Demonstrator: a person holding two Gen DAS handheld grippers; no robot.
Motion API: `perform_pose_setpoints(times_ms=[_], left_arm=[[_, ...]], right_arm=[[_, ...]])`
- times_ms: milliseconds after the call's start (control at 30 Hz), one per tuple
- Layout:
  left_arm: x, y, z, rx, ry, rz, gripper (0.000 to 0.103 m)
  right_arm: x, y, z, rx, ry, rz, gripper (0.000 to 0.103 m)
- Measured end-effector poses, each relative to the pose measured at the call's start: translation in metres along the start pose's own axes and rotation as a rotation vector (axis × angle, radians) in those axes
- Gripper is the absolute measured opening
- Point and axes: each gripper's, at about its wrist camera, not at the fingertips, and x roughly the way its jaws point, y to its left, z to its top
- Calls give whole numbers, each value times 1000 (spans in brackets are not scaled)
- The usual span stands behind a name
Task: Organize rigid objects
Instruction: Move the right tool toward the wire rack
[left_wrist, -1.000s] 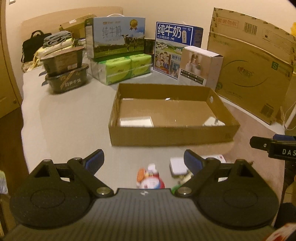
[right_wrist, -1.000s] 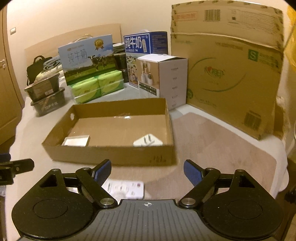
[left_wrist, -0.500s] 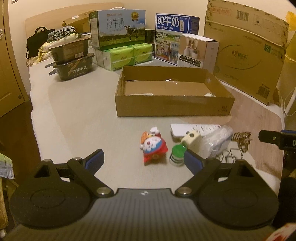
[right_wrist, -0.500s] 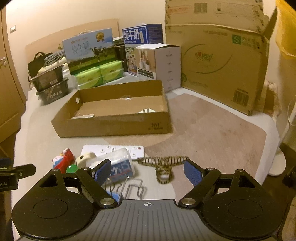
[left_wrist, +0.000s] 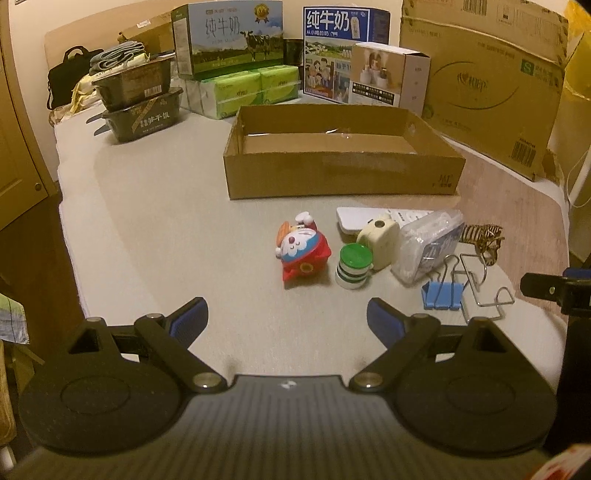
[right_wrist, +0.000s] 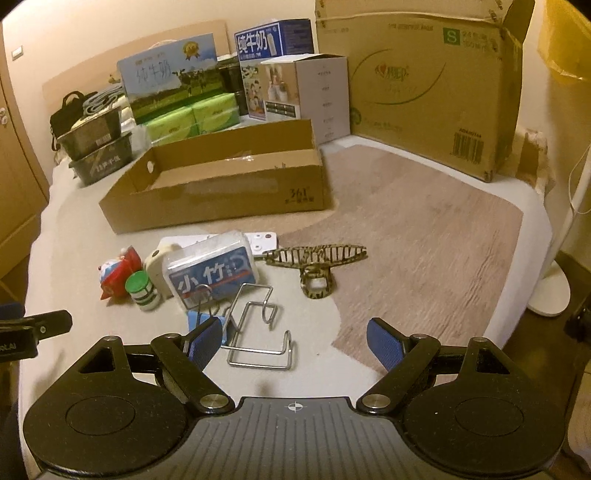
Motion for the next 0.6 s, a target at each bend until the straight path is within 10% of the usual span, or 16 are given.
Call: perform_pose_setpoints(times_ms=[600], left_arm=[[25,2,-7,-7,47,-10,92]], right_arm=[[25,1,-8,22,47,13,85]])
